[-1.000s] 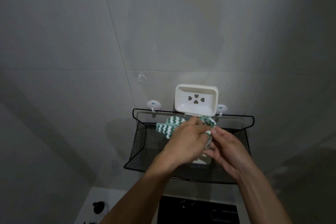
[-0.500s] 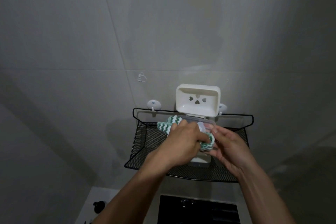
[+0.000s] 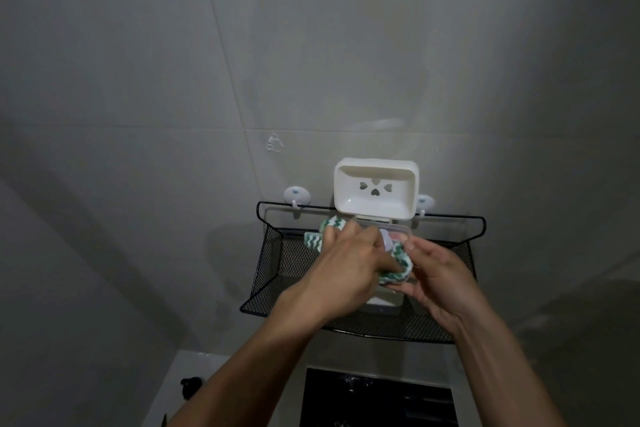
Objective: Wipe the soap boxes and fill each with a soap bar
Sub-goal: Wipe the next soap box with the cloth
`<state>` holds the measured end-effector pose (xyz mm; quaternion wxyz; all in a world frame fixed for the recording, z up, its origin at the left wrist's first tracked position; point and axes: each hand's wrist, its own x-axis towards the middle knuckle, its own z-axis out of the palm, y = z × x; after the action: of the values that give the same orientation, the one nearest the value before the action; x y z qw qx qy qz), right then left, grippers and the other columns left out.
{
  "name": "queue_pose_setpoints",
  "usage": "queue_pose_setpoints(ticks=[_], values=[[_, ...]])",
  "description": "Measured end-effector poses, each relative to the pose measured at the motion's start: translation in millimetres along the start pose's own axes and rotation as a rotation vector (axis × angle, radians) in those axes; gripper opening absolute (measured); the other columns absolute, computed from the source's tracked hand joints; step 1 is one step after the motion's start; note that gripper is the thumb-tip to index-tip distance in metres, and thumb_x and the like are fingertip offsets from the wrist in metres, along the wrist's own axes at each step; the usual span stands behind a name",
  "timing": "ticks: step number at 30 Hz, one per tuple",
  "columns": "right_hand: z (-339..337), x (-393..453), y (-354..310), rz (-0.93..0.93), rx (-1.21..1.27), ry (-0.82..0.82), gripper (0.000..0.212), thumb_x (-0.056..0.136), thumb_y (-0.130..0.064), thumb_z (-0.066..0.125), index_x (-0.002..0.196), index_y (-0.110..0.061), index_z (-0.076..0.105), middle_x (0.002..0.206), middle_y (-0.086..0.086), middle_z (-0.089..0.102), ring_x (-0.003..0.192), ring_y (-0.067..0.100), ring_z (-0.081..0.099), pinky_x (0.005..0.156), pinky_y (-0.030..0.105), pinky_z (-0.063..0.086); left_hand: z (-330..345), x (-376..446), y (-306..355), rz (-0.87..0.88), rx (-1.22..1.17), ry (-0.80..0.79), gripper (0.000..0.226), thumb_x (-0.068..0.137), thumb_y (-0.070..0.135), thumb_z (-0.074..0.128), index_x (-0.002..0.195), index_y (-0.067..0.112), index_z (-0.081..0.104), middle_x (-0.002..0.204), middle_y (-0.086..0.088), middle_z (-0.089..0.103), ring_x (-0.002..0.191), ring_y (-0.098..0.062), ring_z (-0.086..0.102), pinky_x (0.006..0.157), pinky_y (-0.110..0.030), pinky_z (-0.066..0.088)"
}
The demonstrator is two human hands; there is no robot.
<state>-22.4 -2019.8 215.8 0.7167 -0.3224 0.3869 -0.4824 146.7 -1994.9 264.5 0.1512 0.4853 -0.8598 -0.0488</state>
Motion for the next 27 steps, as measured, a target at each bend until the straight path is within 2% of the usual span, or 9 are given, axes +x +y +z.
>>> queue_pose_setpoints(ticks=[6,11,16,19,24,27], values=[[-6.5,-0.5,0.3,-0.013,0.005,0.03,0.028,0.102,-0.009,0.048,0.121,0.003,0.064,0.109,0.027,0.072,0.093,0.032,0.075,0.069,0.041,0.063,6.1,-4.9,1.1,-0.026,0.069,0.016,0.037,0.098,0.034,0.036,0.119,0.037,0.067,0.098,0.007,0.046,0.098,-0.016,0.034,0.078,-0.039,0.023],[-11.2,0.5,1.5,-0.001,-0.008,0.058,0.026,0.103,-0.005,0.048,0.12,0.005,0.064,0.113,0.025,0.072,0.103,0.039,0.072,0.07,0.045,0.063,2.9,-11.3,-10.4,-0.1,0.235,0.004,0.042,0.097,0.045,0.032,0.111,0.031,0.069,0.097,0.007,0.045,0.098,-0.015,0.033,0.078,-0.038,0.022],[-8.1,2.8,1.2,-0.013,-0.039,0.07,0.024,0.102,-0.006,0.05,0.118,0.005,0.066,0.111,0.024,0.073,0.102,0.038,0.073,0.069,0.046,0.063,5.3,-11.2,-7.3,-0.225,0.351,0.016,0.032,0.097,0.042,0.045,0.107,0.025,0.071,0.109,0.001,0.051,0.107,-0.02,0.035,0.089,-0.044,0.025],[-6.2,3.3,0.5,-0.019,-0.069,0.082,0.024,0.101,-0.006,0.051,0.116,0.004,0.066,0.11,0.022,0.074,0.101,0.037,0.073,0.071,0.049,0.063,8.7,-12.1,-5.5,-0.304,0.385,0.025,0.032,0.097,0.039,0.045,0.109,0.024,0.07,0.119,-0.001,0.049,0.113,-0.022,0.035,0.092,-0.047,0.023],[-0.2,1.2,2.7,-0.047,-0.107,0.077,0.022,0.101,-0.006,0.051,0.109,0.003,0.069,0.106,0.021,0.075,0.096,0.034,0.075,0.072,0.053,0.062,12.0,-8.6,-7.0,-0.374,0.402,0.072,0.032,0.095,0.036,0.047,0.114,0.02,0.068,0.124,-0.003,0.047,0.113,-0.025,0.036,0.093,-0.047,0.026],[3.5,-0.2,7.5,-0.031,-0.114,0.061,0.023,0.102,-0.006,0.049,0.109,0.003,0.069,0.106,0.022,0.075,0.096,0.035,0.074,0.07,0.049,0.064,12.8,-3.7,-12.3,-0.411,0.4,0.067,0.031,0.094,0.034,0.044,0.113,0.02,0.065,0.125,-0.004,0.044,0.113,-0.028,0.035,0.094,-0.047,0.029]])
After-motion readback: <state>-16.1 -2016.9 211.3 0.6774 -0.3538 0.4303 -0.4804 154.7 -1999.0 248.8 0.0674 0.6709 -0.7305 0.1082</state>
